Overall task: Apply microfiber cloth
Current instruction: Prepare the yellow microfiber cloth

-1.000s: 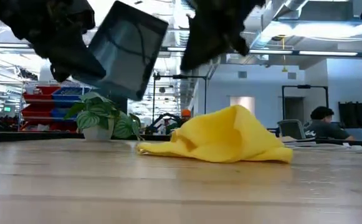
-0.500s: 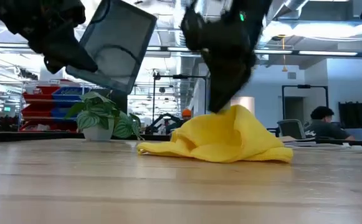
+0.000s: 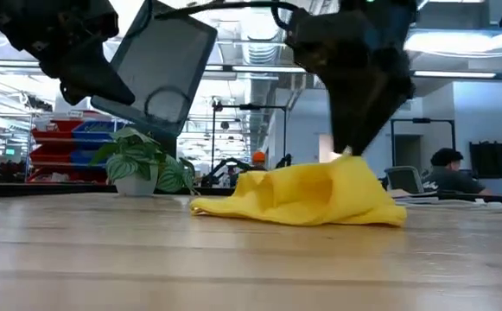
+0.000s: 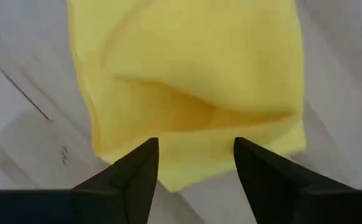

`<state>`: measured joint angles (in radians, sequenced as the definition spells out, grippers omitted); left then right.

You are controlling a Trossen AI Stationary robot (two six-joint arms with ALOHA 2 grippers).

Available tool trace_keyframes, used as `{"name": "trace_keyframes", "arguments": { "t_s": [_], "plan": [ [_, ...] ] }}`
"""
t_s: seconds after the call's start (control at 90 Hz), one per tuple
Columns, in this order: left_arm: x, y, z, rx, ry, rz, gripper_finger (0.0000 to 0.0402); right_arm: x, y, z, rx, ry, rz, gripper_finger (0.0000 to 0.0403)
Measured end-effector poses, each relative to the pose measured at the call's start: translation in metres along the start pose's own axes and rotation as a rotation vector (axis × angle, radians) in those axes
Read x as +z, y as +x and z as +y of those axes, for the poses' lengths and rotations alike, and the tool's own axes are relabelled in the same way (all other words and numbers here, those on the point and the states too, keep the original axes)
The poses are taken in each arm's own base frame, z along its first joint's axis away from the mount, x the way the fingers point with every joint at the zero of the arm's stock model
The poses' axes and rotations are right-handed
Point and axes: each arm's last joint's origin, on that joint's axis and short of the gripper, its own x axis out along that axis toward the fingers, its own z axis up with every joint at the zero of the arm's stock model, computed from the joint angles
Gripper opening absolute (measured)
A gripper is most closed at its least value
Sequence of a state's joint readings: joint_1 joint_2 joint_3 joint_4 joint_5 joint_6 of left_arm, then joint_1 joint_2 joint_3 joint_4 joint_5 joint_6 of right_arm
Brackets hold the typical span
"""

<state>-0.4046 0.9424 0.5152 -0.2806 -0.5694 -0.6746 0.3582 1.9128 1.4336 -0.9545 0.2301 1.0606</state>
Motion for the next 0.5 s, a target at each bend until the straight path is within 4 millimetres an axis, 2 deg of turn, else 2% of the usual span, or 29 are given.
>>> {"name": "trace_keyframes", "arguments": {
  "t_s": [0.111,0.278,0.367,0.5],
  "plan": [
    [0.000,0.000,0.000,0.001,0.000,-0.001,0.0013,-0.005,0.013,0.001,-0.085,0.049,-0.019,0.0198],
    [0.000,0.000,0.000,0.004,0.000,-0.004,0.0014,0.001,0.035,0.003,-0.122,0.055,-0.035,0.0182],
    [0.000,0.000,0.000,0.005,0.000,-0.005,0.0014,0.006,0.044,0.005,-0.102,0.018,-0.044,0.0137],
    [0.000,0.000,0.000,0.006,0.001,-0.004,0.0014,0.021,0.039,0.017,0.039,-0.076,-0.161,0.0026]
  ]
}}
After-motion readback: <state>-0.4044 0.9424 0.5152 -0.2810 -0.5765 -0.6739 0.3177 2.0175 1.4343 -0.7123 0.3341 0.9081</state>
